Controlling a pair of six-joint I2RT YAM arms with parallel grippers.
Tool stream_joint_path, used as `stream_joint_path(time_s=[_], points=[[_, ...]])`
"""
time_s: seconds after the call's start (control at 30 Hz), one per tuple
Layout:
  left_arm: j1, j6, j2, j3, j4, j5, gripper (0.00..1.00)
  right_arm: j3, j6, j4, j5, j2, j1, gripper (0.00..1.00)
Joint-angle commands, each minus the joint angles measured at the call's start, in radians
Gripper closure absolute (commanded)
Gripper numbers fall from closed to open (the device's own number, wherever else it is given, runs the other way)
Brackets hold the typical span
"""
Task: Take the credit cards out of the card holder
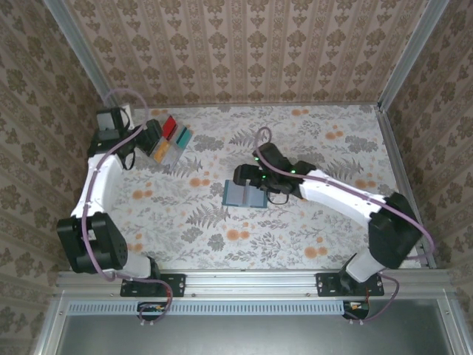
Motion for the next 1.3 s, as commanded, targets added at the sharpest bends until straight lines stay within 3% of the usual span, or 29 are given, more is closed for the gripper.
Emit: stream_joint_path(time_s=[0.0, 0.27, 0.6, 0.87, 1.07, 1.27], points=[[0.026, -0.087, -0.082, -0.073, -0.045, 0.023, 0.01, 0.087, -0.042, -0.11, 0.091, 0.103, 0.042, 0.06], [0.029, -0.135, -0.208, -0.196, -0.051, 0.048, 0.0, 0.242, -0.038, -0.232, 0.146, 0.325, 0.072, 0.15], [0.026, -0.17, -0.192, -0.231, 0.009, 0.157, 0.0, 0.382, -0.056, -0.363, 0.168, 0.506, 0.069, 0.24], [-0.025, -0.173, -0.159, -0.237, 0.002, 0.185, 0.0, 0.334, -0.055, -0.347, 0.129, 0.521, 0.052, 0.34], [-0.12, -0.19, -0.113, -0.245, -0.002, 0.211, 0.0, 0.256, -0.052, -0.299, 0.089, 0.507, 0.03, 0.46], [-0.198, -0.179, -0.055, -0.238, -0.07, 0.238, 0.02, 0.179, -0.051, -0.239, 0.041, 0.474, 0.007, 0.51]])
